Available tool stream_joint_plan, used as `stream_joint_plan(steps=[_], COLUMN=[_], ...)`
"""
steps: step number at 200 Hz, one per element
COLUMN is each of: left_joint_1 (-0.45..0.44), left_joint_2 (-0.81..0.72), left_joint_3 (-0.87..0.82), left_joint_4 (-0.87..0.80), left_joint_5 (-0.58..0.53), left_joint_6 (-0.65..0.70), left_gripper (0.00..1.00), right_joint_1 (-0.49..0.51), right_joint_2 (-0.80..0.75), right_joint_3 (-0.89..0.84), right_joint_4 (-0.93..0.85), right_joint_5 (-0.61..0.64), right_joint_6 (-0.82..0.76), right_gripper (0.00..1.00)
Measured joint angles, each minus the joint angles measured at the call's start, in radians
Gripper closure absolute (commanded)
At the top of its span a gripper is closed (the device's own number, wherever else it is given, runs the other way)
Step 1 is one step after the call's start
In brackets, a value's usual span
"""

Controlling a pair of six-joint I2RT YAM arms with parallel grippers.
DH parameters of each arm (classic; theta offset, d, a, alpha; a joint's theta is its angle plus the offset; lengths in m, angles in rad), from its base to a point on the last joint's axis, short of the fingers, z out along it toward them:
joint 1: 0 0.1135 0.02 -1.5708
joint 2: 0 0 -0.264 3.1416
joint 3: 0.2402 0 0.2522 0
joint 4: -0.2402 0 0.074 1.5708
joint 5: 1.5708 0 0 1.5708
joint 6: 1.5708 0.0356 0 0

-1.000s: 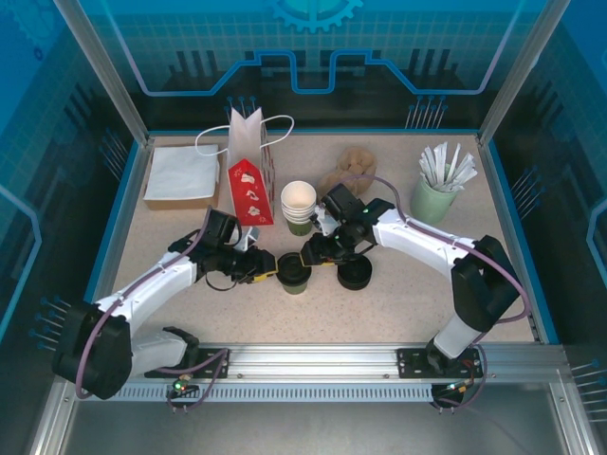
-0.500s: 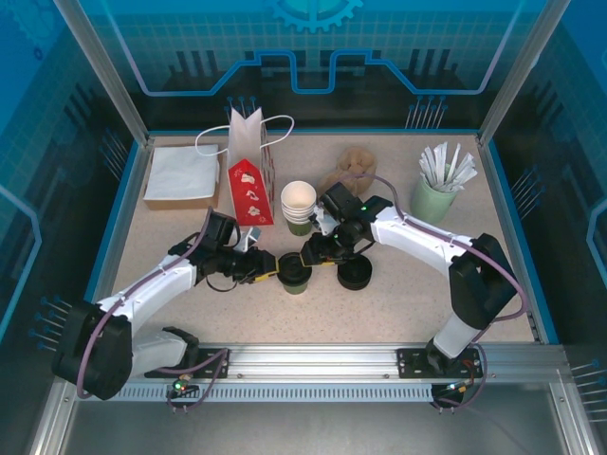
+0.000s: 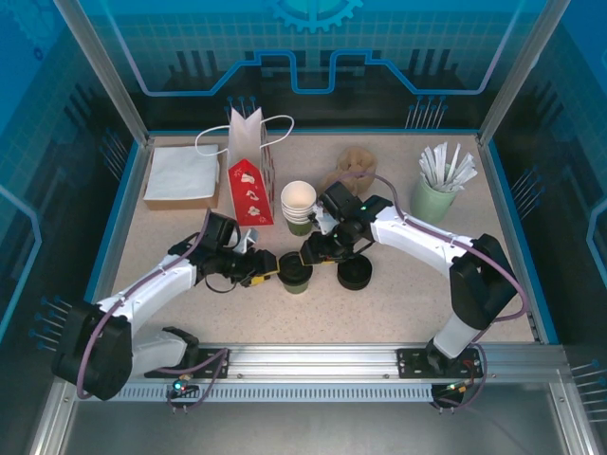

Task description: Pack the takeout coffee

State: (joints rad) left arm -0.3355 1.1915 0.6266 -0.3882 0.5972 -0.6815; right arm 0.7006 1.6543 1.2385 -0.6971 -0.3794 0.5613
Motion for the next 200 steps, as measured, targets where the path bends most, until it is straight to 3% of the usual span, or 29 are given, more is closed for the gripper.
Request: stream_joint_plan(steps=[60, 200], left_joint_1=[0.000, 0.000], left_joint_2=[-0.001, -0.002], left_joint_3=[0.001, 0.001], left_joint_4=[-0.016, -0.018], left_joint_5=[-0.008, -0.009], left_joint_6=[-0.027, -0.054], left_gripper=[0.38, 0.29], right_joint_1=[0.000, 0.000], right_joint_2=[0.000, -0.001], right_joint_3=[0.000, 0.000], right_joint_4=[0.040, 0.031], right_joint_5=[-0.029, -0.016], right_joint_6=[0.014, 0.014], right_gripper=[0.47, 0.45])
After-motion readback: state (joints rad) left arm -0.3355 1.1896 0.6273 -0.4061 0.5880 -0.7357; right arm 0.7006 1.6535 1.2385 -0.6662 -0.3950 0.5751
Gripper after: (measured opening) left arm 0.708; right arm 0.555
